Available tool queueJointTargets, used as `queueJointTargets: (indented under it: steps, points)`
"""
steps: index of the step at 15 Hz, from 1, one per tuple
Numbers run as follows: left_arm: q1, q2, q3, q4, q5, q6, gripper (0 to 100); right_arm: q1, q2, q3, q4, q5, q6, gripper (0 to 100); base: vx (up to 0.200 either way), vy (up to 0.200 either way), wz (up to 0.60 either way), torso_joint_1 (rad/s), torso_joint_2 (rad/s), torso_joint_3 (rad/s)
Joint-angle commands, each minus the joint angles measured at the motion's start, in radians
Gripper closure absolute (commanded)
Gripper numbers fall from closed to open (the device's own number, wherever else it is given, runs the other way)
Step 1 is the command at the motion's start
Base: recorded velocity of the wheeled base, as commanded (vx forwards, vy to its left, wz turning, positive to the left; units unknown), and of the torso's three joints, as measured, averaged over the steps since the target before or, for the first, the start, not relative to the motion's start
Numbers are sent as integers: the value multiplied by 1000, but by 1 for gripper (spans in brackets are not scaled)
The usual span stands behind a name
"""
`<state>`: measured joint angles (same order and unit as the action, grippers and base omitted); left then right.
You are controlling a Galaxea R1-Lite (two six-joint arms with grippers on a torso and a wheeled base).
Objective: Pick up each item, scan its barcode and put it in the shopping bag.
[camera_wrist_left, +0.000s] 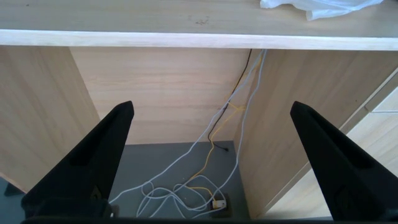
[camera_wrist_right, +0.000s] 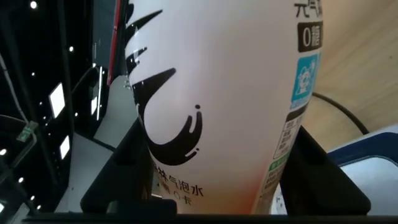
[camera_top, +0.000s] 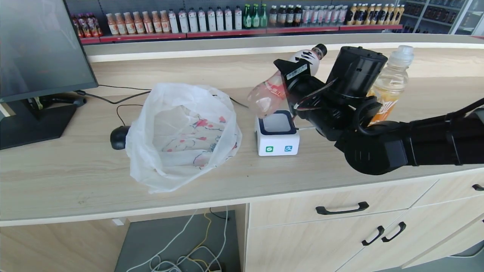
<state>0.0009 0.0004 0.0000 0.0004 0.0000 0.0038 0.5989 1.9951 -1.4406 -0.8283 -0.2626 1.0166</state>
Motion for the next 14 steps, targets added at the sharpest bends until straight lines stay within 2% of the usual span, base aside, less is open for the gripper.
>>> queueJointTargets:
  steps: [1,9,14]
  points:
    - [1,0,0,1,0,-1,0,-10,14,-7,0,0,0,100,0,0,0,0,0,0]
    - [1,0,0,0,0,-1,0,-16,59,-4,-3,0,-6,100,0,0,0,0,0,0]
    - [1,0,0,1,0,1,0,-7,82,16,-8,-4,-62,100,0,0,0,0,0,0]
